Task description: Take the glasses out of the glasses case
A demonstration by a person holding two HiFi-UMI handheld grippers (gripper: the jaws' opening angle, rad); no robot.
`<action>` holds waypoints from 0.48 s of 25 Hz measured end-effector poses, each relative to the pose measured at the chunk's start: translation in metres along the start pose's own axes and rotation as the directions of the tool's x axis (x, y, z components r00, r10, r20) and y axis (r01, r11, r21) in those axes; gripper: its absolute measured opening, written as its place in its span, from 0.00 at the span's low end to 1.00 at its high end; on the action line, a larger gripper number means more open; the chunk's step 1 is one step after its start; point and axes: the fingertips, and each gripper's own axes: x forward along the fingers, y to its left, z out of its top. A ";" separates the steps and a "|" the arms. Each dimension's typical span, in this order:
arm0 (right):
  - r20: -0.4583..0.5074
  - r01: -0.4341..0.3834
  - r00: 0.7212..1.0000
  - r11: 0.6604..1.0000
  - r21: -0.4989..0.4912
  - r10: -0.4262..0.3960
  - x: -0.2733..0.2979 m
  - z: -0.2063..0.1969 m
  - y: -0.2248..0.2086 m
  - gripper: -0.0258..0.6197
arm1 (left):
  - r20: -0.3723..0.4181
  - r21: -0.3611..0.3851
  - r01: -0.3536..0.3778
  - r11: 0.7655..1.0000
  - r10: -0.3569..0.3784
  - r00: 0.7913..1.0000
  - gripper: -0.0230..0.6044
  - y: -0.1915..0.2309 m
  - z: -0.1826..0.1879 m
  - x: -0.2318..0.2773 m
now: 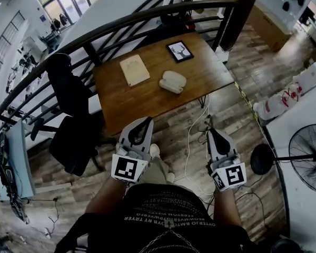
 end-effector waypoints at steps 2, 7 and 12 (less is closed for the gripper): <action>-0.003 -0.007 1.000 1.000 0.000 0.007 0.014 0.000 -0.005 0.08 | -0.006 -0.002 -0.004 1.000 0.004 1.000 0.08 0.009 -0.002 0.010; -0.004 -0.023 1.000 1.000 -0.011 0.023 0.057 0.005 -0.014 0.08 | -0.004 0.002 -0.010 1.000 0.010 1.000 0.08 0.038 -0.003 0.040; -0.004 -0.024 1.000 1.000 -0.021 0.024 0.103 0.017 -0.027 0.08 | 0.012 0.002 -0.012 1.000 0.012 1.000 0.08 0.075 0.004 0.072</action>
